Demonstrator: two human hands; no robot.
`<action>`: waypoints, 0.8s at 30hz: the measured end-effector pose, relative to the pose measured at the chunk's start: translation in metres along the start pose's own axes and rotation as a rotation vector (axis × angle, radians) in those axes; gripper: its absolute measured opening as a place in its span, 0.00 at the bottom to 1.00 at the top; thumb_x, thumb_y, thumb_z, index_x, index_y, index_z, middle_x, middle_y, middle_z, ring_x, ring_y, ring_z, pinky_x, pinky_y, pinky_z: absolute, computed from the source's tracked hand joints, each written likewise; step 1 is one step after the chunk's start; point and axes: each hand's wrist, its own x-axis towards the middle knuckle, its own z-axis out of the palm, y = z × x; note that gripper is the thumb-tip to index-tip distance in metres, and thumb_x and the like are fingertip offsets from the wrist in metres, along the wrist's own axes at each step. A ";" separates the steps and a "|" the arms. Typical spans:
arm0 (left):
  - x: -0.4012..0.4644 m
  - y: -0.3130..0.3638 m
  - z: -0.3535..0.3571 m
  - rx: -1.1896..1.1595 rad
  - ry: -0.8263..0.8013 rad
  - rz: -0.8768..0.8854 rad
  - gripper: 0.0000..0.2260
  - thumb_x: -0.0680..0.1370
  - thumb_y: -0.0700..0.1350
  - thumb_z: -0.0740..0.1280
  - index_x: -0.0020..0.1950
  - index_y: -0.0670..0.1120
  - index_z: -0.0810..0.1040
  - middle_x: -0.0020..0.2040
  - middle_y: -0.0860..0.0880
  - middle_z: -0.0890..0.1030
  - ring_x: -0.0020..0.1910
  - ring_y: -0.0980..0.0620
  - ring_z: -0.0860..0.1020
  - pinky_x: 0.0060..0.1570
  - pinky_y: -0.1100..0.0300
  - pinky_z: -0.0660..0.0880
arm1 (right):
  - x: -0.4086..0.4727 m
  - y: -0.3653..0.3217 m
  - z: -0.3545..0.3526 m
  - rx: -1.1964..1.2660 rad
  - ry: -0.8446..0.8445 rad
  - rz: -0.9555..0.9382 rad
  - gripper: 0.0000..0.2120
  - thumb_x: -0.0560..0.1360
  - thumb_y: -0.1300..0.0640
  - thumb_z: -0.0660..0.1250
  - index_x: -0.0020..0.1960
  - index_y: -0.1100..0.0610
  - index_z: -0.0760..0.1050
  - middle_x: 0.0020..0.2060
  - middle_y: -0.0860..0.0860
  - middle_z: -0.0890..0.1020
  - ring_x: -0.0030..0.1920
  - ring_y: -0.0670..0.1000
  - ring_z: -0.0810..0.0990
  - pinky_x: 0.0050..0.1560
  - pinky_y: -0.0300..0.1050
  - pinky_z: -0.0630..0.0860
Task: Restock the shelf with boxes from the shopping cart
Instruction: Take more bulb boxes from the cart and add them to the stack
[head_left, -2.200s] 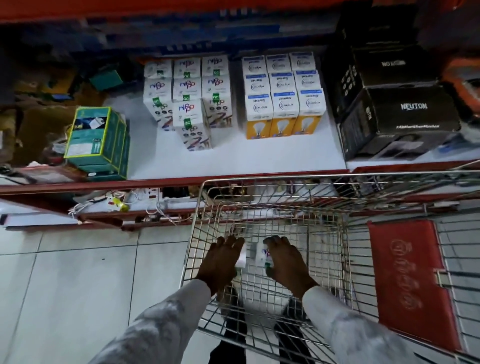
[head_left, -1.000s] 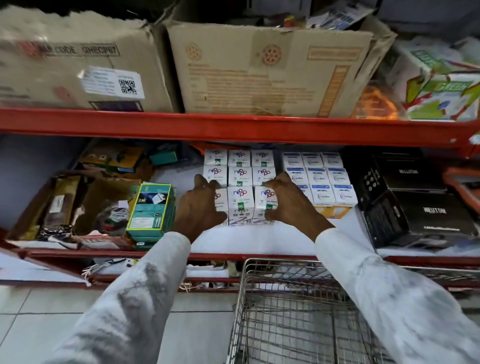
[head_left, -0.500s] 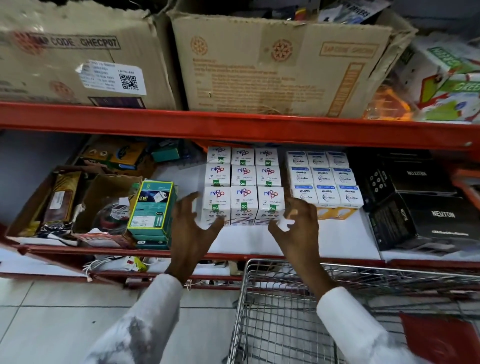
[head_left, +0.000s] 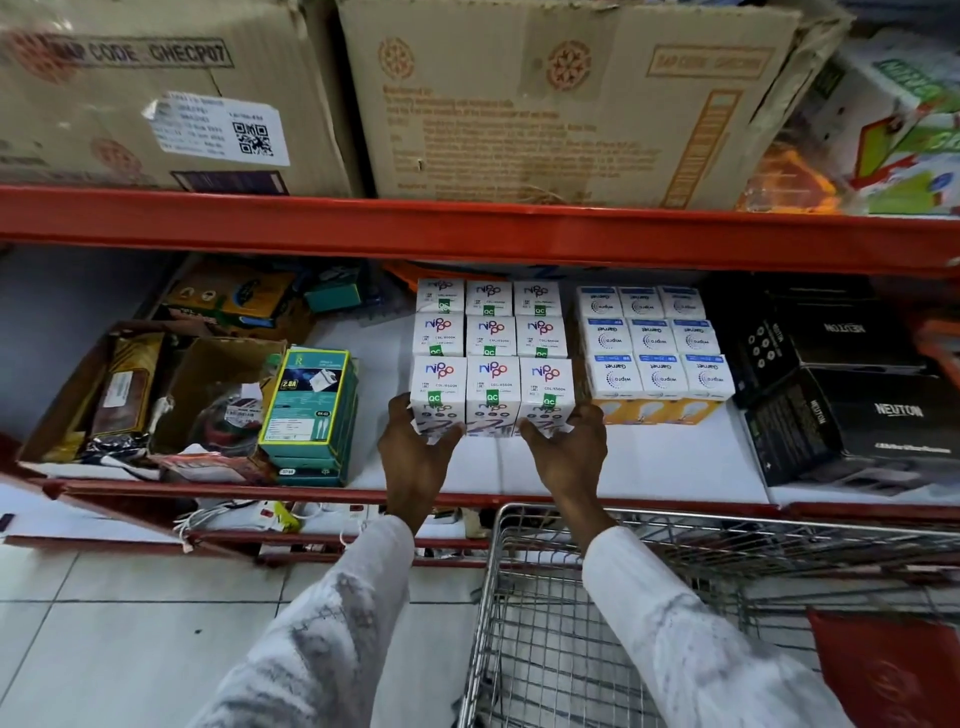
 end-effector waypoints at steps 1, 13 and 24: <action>0.001 -0.001 0.001 0.003 0.006 0.006 0.29 0.67 0.44 0.79 0.63 0.44 0.71 0.58 0.43 0.83 0.52 0.45 0.83 0.47 0.62 0.75 | 0.001 0.000 0.000 0.007 0.007 0.003 0.31 0.60 0.51 0.80 0.57 0.61 0.73 0.53 0.59 0.82 0.57 0.59 0.80 0.56 0.52 0.79; -0.004 -0.001 0.008 -0.068 0.062 0.039 0.29 0.68 0.43 0.79 0.64 0.45 0.69 0.60 0.44 0.81 0.52 0.49 0.81 0.40 0.74 0.77 | 0.007 0.009 0.005 0.049 -0.048 -0.004 0.37 0.54 0.39 0.75 0.57 0.59 0.74 0.53 0.57 0.82 0.56 0.59 0.81 0.54 0.56 0.81; -0.081 0.029 0.084 -0.184 -0.080 -0.176 0.09 0.69 0.45 0.78 0.43 0.45 0.80 0.40 0.45 0.85 0.39 0.47 0.84 0.43 0.63 0.80 | 0.005 0.047 -0.087 0.096 0.136 0.008 0.23 0.63 0.63 0.80 0.47 0.56 0.68 0.45 0.56 0.77 0.35 0.53 0.77 0.37 0.28 0.72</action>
